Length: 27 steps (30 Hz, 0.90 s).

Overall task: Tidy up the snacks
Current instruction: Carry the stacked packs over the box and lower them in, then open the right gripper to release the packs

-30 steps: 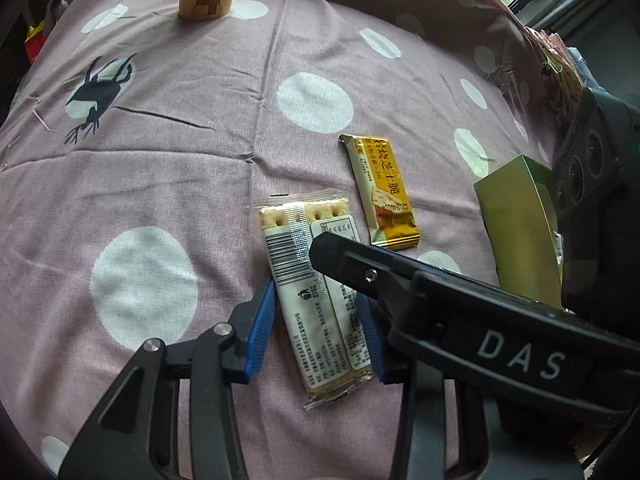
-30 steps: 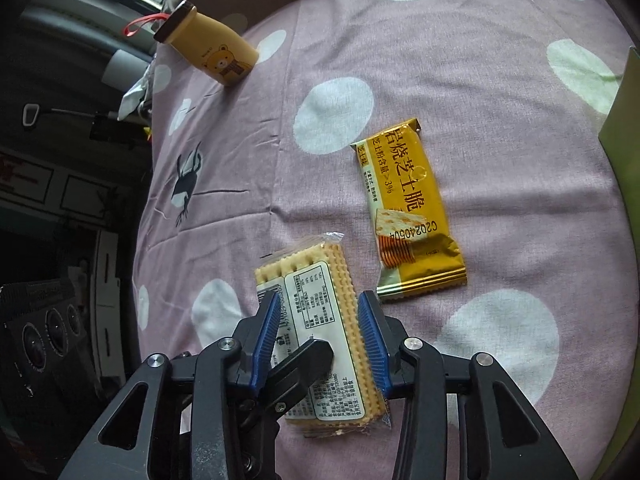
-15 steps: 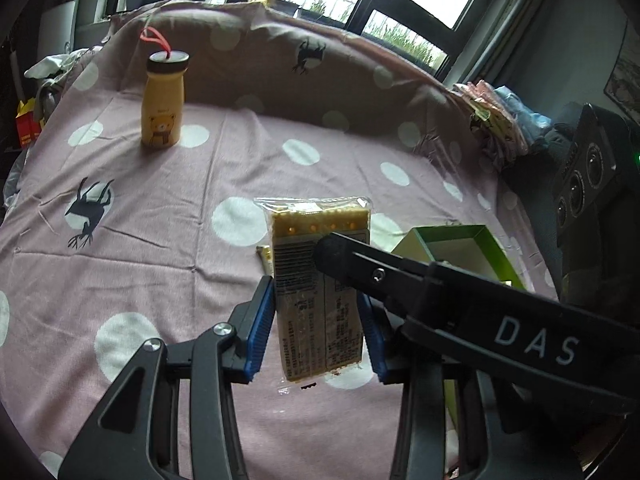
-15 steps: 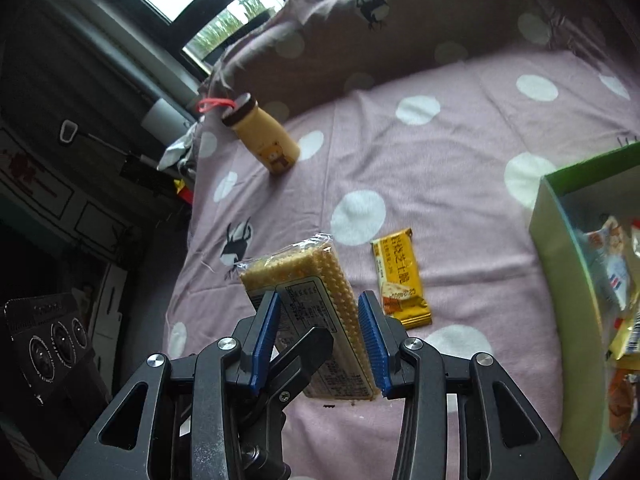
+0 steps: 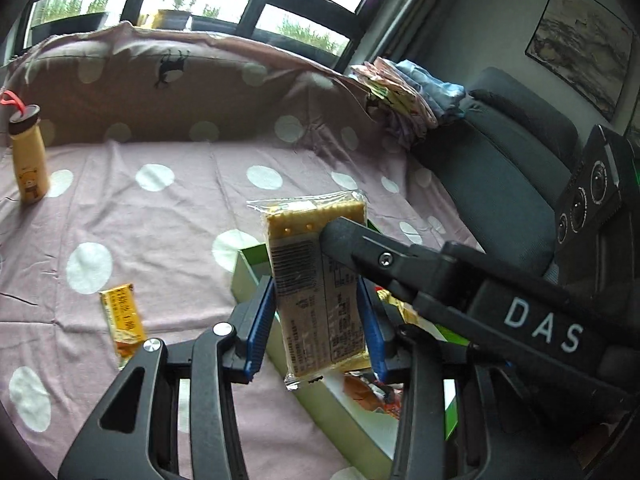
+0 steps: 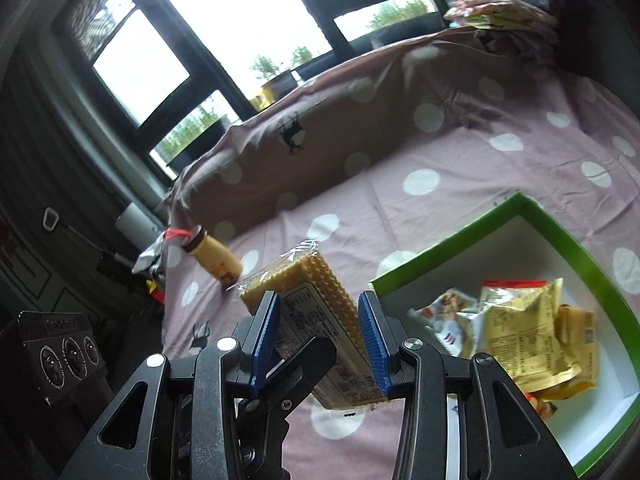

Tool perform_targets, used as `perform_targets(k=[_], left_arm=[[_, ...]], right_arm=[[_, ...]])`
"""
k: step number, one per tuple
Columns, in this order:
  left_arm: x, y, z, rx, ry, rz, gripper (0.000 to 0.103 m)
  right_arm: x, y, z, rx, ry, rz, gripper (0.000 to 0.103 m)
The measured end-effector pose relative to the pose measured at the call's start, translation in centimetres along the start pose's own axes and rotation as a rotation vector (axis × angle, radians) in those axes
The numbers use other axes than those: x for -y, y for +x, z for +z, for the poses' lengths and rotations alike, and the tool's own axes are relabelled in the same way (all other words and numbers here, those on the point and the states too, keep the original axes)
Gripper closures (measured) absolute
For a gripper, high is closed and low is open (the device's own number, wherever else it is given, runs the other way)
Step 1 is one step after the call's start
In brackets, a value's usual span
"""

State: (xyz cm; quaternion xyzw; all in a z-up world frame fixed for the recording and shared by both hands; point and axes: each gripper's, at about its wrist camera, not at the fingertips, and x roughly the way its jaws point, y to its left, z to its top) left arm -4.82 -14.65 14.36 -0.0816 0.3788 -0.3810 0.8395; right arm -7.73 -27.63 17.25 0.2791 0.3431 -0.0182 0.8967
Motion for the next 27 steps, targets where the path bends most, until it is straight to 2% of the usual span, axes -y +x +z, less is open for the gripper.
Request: perform_targets(k=[8,11,12,13,14,15,19,24,27], left_arm=[[3.2,6.1,-0.5,-0.186,-0.01,-0.139,0.063],[3.9,7.9,-0.9,-0.271,-0.041,-0.247,0.065],[4.1,8.4,-1.0,-0.291,-0.054,-0.281,0.068],[4.3,8.8,-1.1,-0.303,-0.066,-0.296,0.073],[4.5,9.2,-1.1,-0.309,-0.069,-0.291,0.073],[4.7,9.4,-1.1,-0.313,-0.068,-0.273,0.073],[4.7,9.5,-1.3,-0.317,-0.085,-0.237,0.073],[3.4,8.0,-1.1,-0.269,-0.082,-0.161,0.071],[2.2,7.0,-0.8,-0.246,-0.077,-0.105,0.07]], right_arm=[[5.7,-0.9,1.0,0.014,0.105,-0.17,0.059],[7.3,-1.1,1.0,0.017,0.139,-0.238,0.059],[7.9,-1.2,1.0,0.012,0.157,-0.217,0.059],[8.3,-1.1,1.0,0.002,0.175,-0.162,0.059],[8.6,-1.0,1.0,-0.009,0.184,-0.113,0.059],[8.7,-1.0,1.0,-0.009,0.182,-0.104,0.059],[9.2,-0.4,0.9,-0.033,0.206,-0.215,0.059],[9.8,-0.2,0.9,-0.045,0.229,-0.237,0.059],[9.2,-0.3,0.9,-0.04,0.21,-0.218,0.059]])
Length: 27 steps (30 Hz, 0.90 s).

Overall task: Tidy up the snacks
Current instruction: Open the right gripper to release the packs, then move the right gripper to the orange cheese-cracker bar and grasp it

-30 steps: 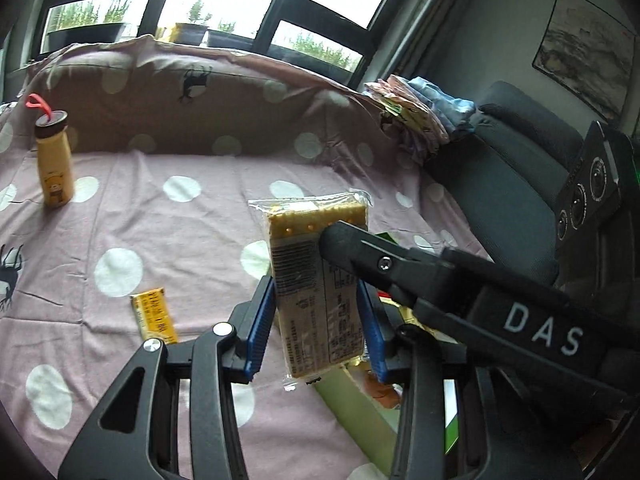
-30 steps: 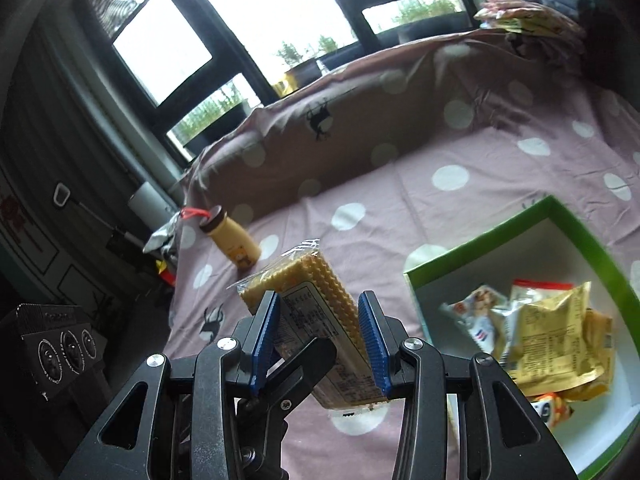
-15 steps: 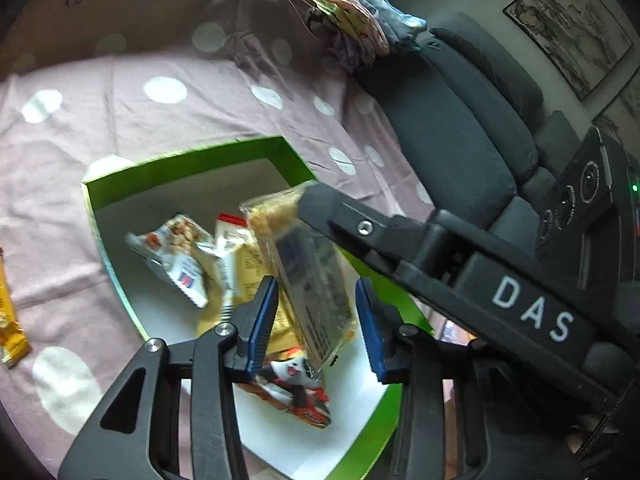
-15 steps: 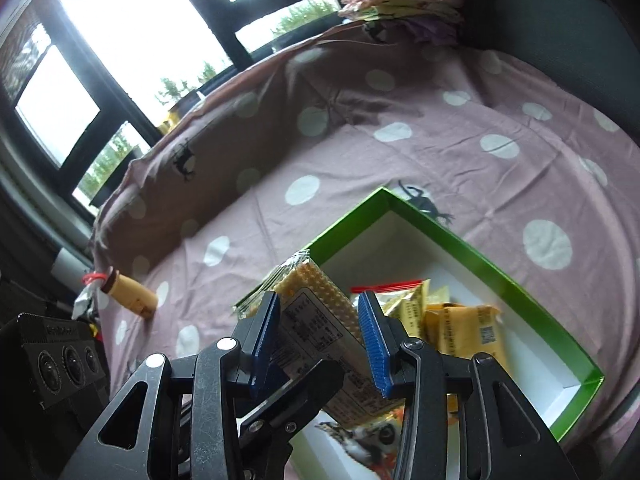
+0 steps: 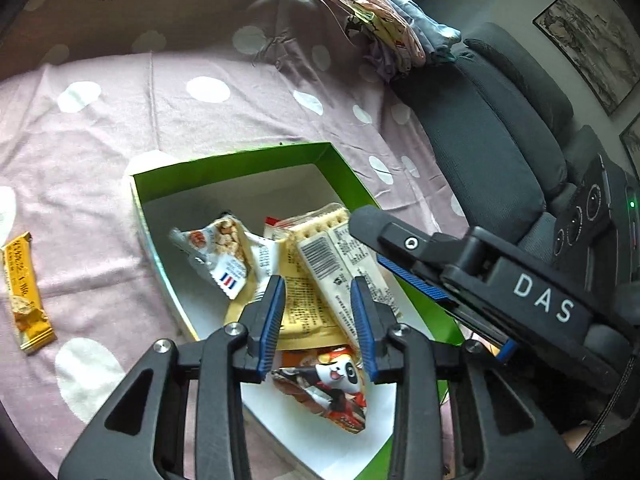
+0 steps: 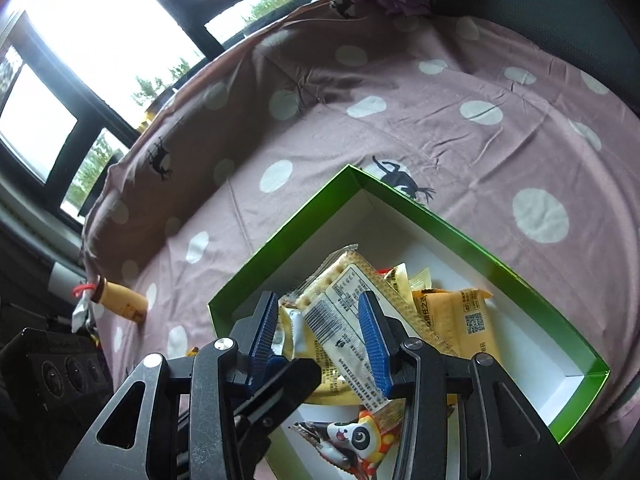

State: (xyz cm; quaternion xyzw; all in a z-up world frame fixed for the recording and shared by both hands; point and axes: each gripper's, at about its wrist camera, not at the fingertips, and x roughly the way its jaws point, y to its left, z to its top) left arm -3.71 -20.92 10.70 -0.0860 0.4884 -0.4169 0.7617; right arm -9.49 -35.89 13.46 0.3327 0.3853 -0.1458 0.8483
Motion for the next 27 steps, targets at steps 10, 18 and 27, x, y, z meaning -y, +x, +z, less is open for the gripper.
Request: perform_targets(k=[10,18,27], left_arm=[[-7.2,-7.1,-1.3,0.119,-0.051,0.352,0.048],[-17.2,-12.1,-4.1,0.204,-0.284,0.489,0.027],[-20.5,-11.0,-4.2,0.18,-0.401,0.491,0.027]], right_arm=[[-2.5,0.4,-0.5,-0.005,-0.058,0.03,0.059],[-6.8,1.9,-1.9,-0.028,-0.15,0.073,0.041],[-13.0,7.5,-5.4,-0.187,-0.252,0.215,0.032]])
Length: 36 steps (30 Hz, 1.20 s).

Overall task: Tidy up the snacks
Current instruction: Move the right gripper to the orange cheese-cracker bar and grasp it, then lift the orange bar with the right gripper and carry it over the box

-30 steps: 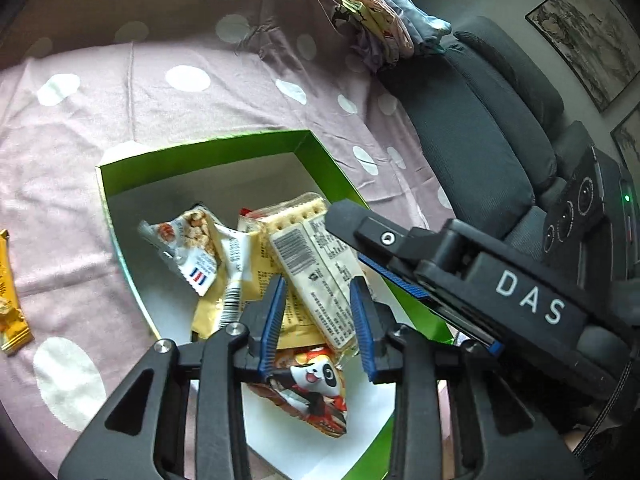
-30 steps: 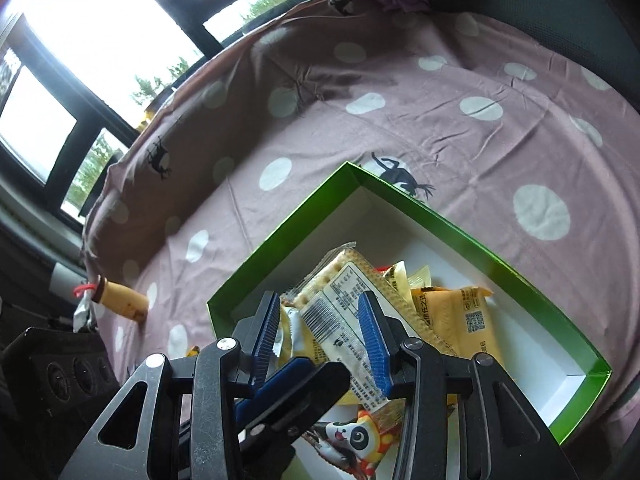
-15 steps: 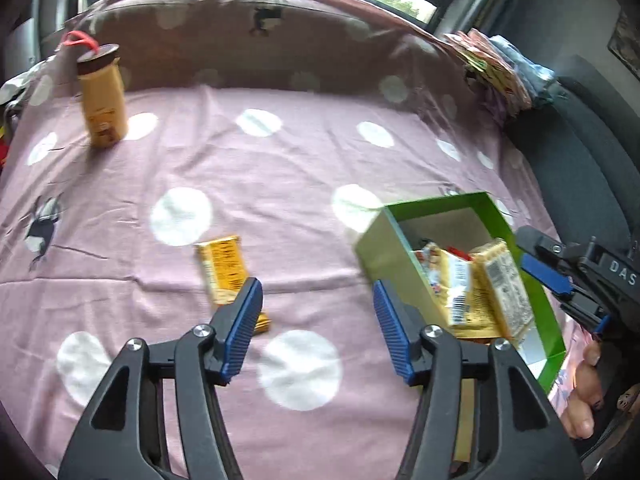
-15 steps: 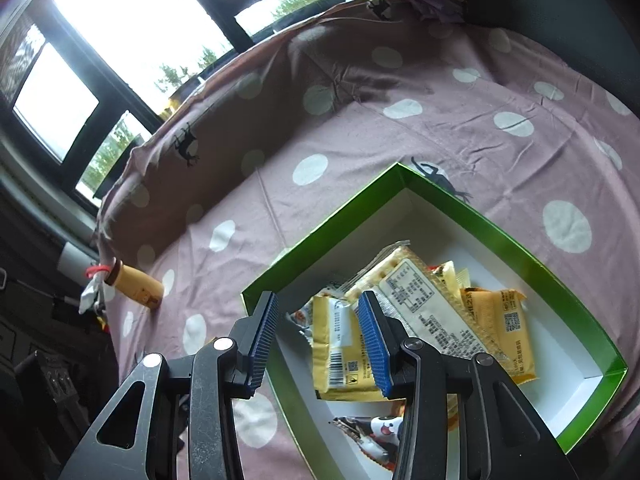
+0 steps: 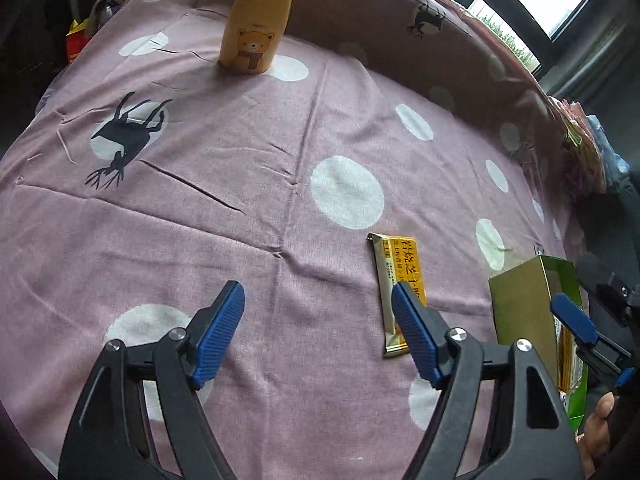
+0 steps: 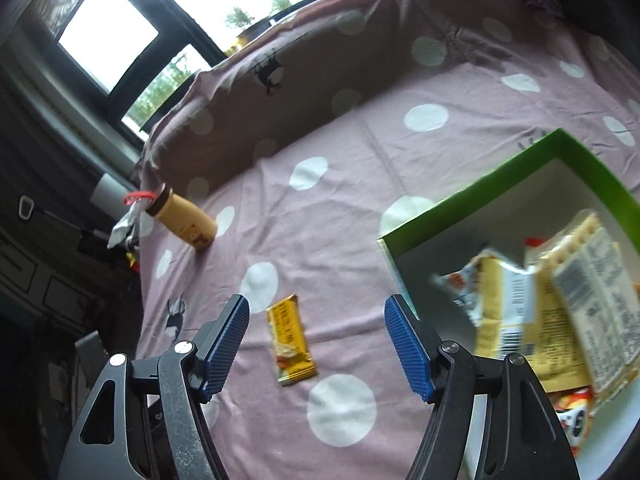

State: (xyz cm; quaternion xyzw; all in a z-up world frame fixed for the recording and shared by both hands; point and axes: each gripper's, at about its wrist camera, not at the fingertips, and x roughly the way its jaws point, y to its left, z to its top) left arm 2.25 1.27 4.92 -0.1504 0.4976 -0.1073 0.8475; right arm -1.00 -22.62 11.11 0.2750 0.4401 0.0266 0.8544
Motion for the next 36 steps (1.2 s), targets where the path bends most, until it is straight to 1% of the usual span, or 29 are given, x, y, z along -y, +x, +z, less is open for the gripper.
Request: perform_targets(k=[3,6,10,12,13,15,16,18,20,21,22,23,25,31,33,36], left_arm=[[0.8,0.8,0.0,-0.017,0.034,-0.015,0.028],[1.6,1.9,-0.3,-0.052,0.067,-0.038,0.03],[2.5,3.2,-0.6,-0.098,0.102,-0.063,0.037],[2.6,3.5,-0.5,-0.088,0.105,-0.056,0.041],[2.6,3.5,-0.4,-0.084,0.103,-0.053,0.044],[2.5,3.6,-0.4,-0.081,0.098,-0.068,0.05],[2.4,3.6,-0.4,-0.086,0.096,-0.079,0.057],[2.4,3.8,-0.3,-0.088,0.094,-0.086,0.063],[2.5,3.9,-0.3,-0.086,0.099,-0.095,0.071],[2.6,3.9,-0.4,-0.092,0.097,-0.116,0.074],[2.7,4.1,-0.4,-0.106,0.093,-0.146,0.08],[2.9,4.3,-0.5,-0.121,0.088,-0.168,0.08],[3.4,4.2,-0.6,-0.107,0.11,-0.149,0.08],[3.8,3.6,-1.0,-0.101,0.141,-0.13,0.08],[4.0,2.8,-1.4,-0.082,0.163,-0.117,0.081],[4.5,1.3,-1.9,-0.03,0.209,-0.092,0.08]], right_arm=[[-1.0,2.7,-0.2,-0.048,-0.019,0.02,0.032],[-1.6,5.5,-0.5,-0.111,-0.04,0.001,0.032],[-1.7,8.4,-0.9,-0.186,-0.051,-0.034,0.032],[-1.3,9.4,-1.0,-0.218,-0.031,-0.018,0.034],[-1.1,9.9,-1.1,-0.23,-0.017,-0.004,0.037],[-0.8,10.6,-1.2,-0.261,0.001,0.01,0.042],[-0.7,10.9,-1.3,-0.27,0.005,0.011,0.046],[-0.7,11.2,-1.5,-0.271,0.005,0.013,0.049],[-0.7,11.3,-1.6,-0.277,0.006,0.04,0.052],[-0.7,11.5,-1.7,-0.291,0.015,0.063,0.057],[-0.5,11.8,-1.8,-0.305,0.03,0.086,0.06],[-0.5,12.0,-2.0,-0.311,0.042,0.1,0.061],[-0.5,12.0,-2.2,-0.302,0.04,0.095,0.066],[-0.4,11.5,-2.6,-0.286,0.069,0.103,0.067],[-0.5,10.9,-2.9,-0.283,0.066,0.108,0.067],[-1.2,9.6,-3.3,-0.255,0.045,0.121,0.067]])
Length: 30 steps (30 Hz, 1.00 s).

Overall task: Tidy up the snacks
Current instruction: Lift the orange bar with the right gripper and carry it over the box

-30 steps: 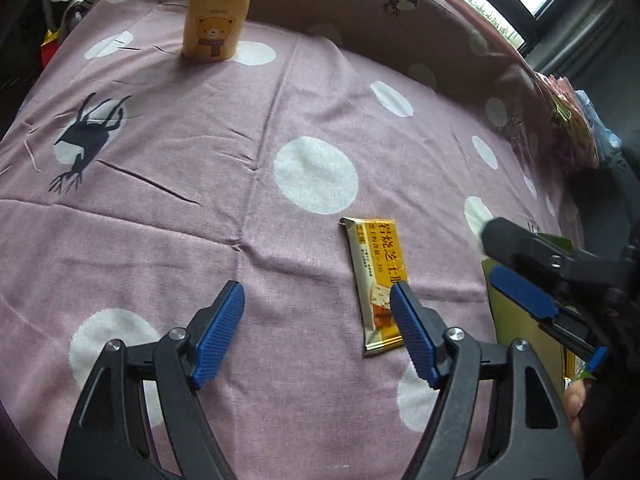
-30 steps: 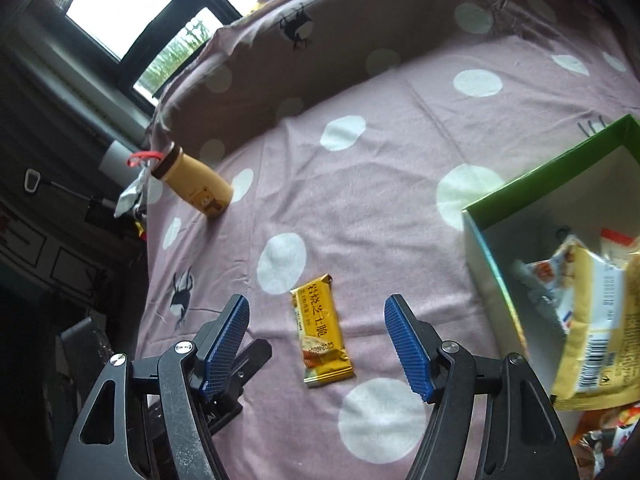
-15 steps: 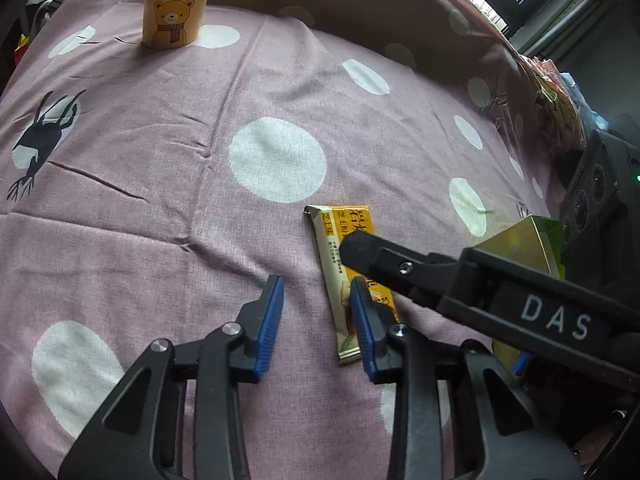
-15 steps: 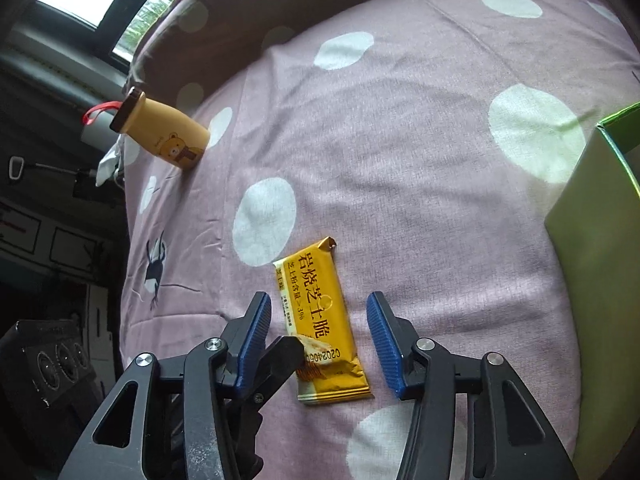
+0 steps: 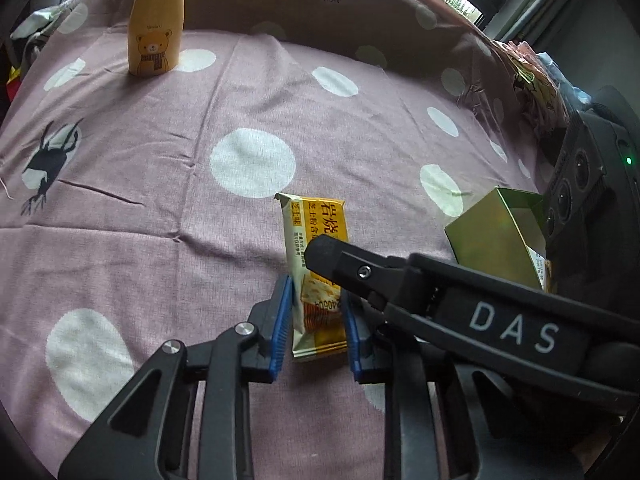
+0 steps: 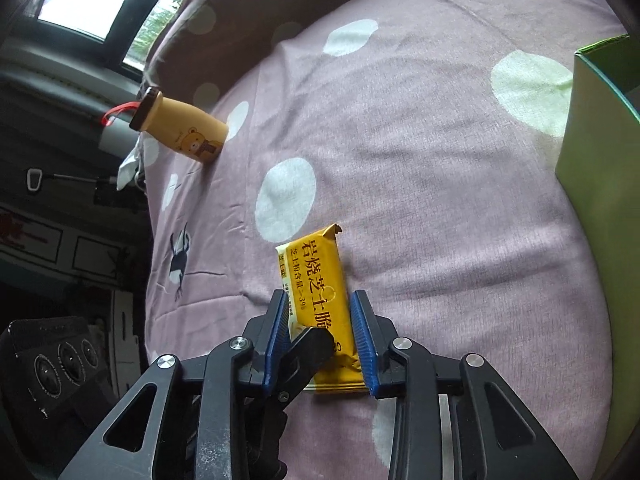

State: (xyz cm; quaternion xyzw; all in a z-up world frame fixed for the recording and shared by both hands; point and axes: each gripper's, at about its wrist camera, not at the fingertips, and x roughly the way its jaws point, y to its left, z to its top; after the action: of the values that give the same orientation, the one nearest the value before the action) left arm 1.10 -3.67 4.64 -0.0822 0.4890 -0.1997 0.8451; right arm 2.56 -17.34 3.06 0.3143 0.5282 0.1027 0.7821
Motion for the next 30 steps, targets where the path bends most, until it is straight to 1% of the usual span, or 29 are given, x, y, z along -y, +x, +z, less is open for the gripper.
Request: perform_targets(k=[3,6,8,11,14,20,23,30], left_arm=[[0.6,-1.3,-0.3,0.047,0.036,0.023,0.078],[1.3,-2.6,-0.3,0.091,0.064,0.028,0.077],[1.6,-3.4,-0.3,0.123,0.071,0.015,0.076],[2.0,-4.4,-0.3,0.15,0.078,-0.009,0.075],[2.6,-5.2,-0.4,0.174,0.091,-0.01,0.075],[4.1,-6.8,-0.7,0.211,0.122,-0.034,0.073],[4.9,-7.5,-1.0,0.223,0.146,-0.047,0.073],[8.0,-8.5,-2.1,0.237,0.239,-0.09,0.073]], right_arm=[[-1.3,-1.1,-0.7,0.042,-0.039,-0.005,0.067],[-2.4,-2.4,-1.1,0.087,-0.073,-0.007,0.067],[-2.9,-3.5,-1.2,0.125,-0.086,0.0,0.067],[-3.5,-5.1,-1.6,0.178,-0.106,0.011,0.067],[-3.9,-6.3,-2.0,0.216,-0.125,0.022,0.067],[-5.0,-8.5,-2.8,0.293,-0.159,0.009,0.067],[-5.3,-9.7,-3.4,0.338,-0.168,0.016,0.067],[-4.1,-13.0,-5.2,0.428,-0.154,-0.001,0.067]])
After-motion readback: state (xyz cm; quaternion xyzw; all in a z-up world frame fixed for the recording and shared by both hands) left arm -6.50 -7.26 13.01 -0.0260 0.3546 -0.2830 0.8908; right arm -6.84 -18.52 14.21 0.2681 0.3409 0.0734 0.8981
